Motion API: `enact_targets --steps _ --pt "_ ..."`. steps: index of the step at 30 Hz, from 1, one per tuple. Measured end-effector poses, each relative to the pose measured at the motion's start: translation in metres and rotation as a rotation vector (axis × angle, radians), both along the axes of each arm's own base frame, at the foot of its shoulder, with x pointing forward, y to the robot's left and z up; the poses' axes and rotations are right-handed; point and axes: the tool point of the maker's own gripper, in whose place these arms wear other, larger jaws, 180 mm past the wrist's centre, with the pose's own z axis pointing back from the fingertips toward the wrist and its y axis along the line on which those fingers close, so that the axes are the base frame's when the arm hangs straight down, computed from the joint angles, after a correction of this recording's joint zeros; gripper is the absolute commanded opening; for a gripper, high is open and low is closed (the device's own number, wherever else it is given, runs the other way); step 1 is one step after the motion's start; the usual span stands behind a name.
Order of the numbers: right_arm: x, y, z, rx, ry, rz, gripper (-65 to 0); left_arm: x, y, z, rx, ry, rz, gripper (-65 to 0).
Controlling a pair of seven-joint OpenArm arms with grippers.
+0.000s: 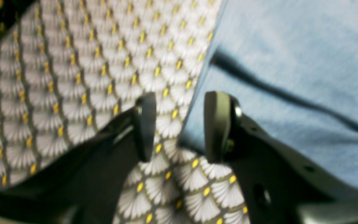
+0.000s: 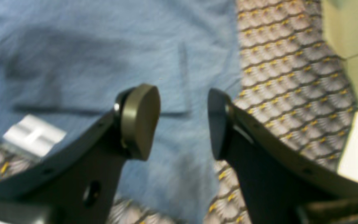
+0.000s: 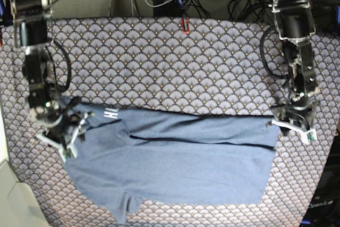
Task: Fold the T-shirt properly
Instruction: 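Regrasp the folded shirt edge with both grippers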
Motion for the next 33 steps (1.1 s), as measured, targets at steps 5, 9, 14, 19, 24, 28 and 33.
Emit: enact_targets --steps 5,9,14,19,24,28,33 --pt "-0.02 0.006 -0.011 -0.001 0.021 0.019 -35.1 -0.006 -0.002 -0.019 -0.087 0.015 0.035 -39.8" --pt "-0.028 0.007 -0.015 -0.011 0.048 0.017 -35.1 -0.004 0.002 -0.016 -0.089 -0.041 0.055 -39.8" --pt "-0.029 0.005 -0.017 -0.017 0.063 0.011 -35.1 -0.016 0.002 -0.047 -0.115 0.028 0.08 -39.8" --pt "-0.03 0.005 -0.017 -0.021 0.07 0.009 -35.1 -0.014 -0.006 -0.05 -0.117 -0.005 0.081 -39.8" --pt "-0.036 0.007 -0.016 -0.024 0.065 0.019 -35.1 -0.012 -0.007 -0.046 -0.121 -0.021 0.087 -39.8" --pt "-0.036 0.008 -0.013 -0.025 0.058 0.023 -35.1 -0.006 -0.014 -0.03 -0.118 -0.067 0.07 -39.8" --pt "-0.035 0.008 -0.013 -0.025 0.057 0.023 -35.1 -0.004 -0.014 -0.025 -0.115 -0.082 0.067 -39.8"
